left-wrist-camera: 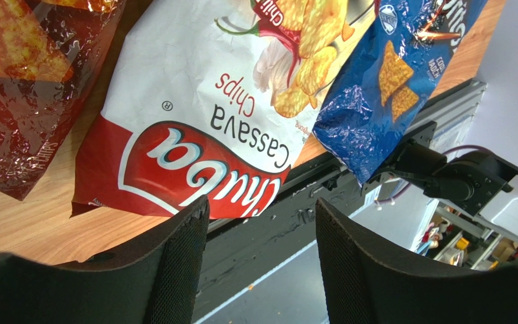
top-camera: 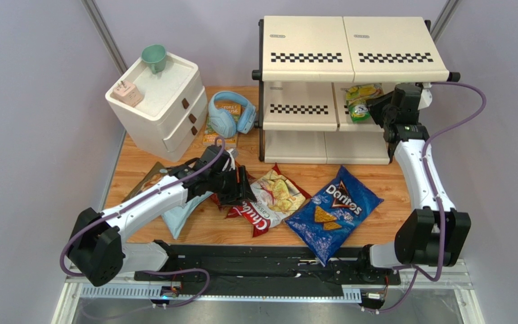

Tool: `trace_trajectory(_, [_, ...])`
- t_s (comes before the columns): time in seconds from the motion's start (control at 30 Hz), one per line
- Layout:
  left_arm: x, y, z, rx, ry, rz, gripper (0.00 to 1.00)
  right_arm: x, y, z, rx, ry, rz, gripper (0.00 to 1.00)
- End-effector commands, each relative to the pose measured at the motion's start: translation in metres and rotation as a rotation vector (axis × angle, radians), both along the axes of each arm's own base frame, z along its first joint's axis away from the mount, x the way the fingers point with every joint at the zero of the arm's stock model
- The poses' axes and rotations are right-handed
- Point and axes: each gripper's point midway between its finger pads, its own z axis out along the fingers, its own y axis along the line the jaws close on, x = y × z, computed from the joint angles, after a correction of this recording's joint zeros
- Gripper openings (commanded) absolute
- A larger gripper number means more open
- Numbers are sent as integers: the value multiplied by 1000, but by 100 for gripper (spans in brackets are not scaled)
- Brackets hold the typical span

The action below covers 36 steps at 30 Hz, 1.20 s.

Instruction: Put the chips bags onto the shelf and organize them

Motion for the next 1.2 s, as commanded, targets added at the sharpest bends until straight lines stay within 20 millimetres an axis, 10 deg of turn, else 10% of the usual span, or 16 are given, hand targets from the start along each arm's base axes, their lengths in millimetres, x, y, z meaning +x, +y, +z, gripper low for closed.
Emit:
trace_trajectory(0.0, [-2,1,1,-1,7,-14,64,17,-10,-2,-4,18,-52,31])
trace_trajectory(0.1, [-3,2,1,-1,9,-9,63,17,-12,-11,-4,39,-65,64])
trace_trajectory(0.2, [-3,1,1,-4,11,-9,63,23,-7,-9,-32,20,-14,77])
trace_trajectory(0.5, [-2,-1,0,0,16,-21,62,-27,8,18,4,-19,46,82])
trace_trajectory(0.77, [6,5,3,32,-26,4,62,-118,22,34,-19,-71,103,90])
trace_trajectory(0.93, [23,16,9,127,-93,36,64,-163,30,-34,21,92,119,89])
trace_trajectory(1.17, [48,16,7,237,-149,-33,70,-209,70,-70,66,123,298,86])
